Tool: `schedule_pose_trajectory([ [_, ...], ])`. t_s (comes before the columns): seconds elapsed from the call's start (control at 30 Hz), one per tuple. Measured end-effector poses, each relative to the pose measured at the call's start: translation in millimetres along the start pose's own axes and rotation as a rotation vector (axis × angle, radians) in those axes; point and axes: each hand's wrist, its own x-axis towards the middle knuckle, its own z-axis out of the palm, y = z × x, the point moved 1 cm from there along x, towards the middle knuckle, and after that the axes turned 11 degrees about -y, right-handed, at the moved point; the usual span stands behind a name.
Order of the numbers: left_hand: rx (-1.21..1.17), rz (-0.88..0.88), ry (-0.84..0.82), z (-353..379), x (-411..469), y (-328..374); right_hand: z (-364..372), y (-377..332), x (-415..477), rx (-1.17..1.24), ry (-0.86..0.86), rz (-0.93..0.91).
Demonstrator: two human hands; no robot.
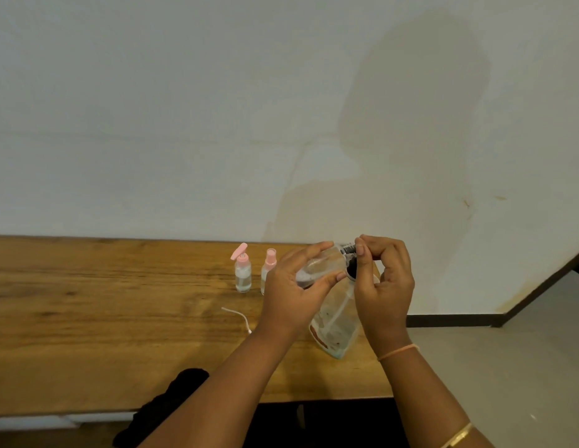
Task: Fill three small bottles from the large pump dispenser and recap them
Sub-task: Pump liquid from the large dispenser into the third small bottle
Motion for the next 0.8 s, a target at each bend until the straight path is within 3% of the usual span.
schedule_pose_trajectory([
  [0.8,-0.023,0.017,0.005,0,0,10,1,-8,-1,0.017,0.059,0.023],
])
